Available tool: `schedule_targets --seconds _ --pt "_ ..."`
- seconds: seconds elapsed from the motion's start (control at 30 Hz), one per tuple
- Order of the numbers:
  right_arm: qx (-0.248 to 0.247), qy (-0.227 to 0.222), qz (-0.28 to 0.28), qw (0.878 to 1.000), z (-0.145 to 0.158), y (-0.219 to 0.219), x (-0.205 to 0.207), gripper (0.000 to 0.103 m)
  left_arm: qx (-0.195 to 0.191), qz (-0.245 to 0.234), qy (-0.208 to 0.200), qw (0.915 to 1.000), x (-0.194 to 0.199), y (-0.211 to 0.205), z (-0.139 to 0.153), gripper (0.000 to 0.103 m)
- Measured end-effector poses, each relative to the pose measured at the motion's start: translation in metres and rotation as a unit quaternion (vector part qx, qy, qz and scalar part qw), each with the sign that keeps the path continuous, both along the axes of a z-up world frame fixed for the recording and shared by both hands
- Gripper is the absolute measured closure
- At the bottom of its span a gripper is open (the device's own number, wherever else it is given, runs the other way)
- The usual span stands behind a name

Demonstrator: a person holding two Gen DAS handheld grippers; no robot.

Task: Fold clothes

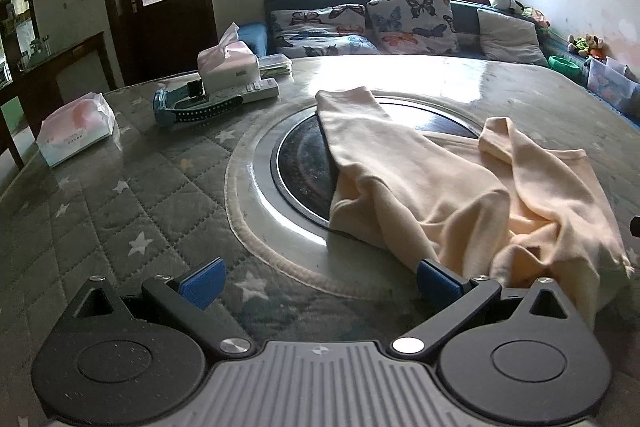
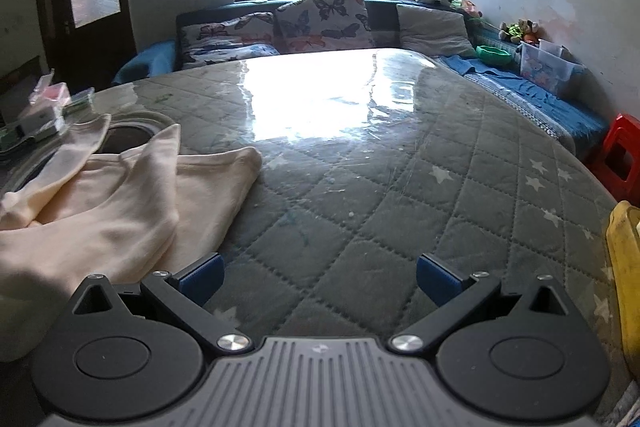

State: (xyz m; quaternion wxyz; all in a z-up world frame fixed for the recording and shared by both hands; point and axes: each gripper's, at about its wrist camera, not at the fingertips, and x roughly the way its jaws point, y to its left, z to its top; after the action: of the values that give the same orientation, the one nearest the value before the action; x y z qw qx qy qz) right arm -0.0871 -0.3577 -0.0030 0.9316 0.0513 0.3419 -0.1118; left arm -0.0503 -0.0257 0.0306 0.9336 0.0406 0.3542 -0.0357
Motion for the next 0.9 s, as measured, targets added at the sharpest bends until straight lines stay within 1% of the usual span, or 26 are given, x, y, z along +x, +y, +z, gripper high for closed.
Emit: schedule_targets --seconds 0.37,0.9 --pt "0.002 -0.016 0.022 1.0 0.01 0.016 -0.027 0.0 0.0 -0.013 -0.002 0.9999 -0.023 -0.008 0.008 0.0" --pt "0.006 -0.03 0.058 0.998 0.015 0.038 -0.062 0.0 0.005 -0.032 -0.006 0.9995 -0.053 -0.02 0.015 0.0"
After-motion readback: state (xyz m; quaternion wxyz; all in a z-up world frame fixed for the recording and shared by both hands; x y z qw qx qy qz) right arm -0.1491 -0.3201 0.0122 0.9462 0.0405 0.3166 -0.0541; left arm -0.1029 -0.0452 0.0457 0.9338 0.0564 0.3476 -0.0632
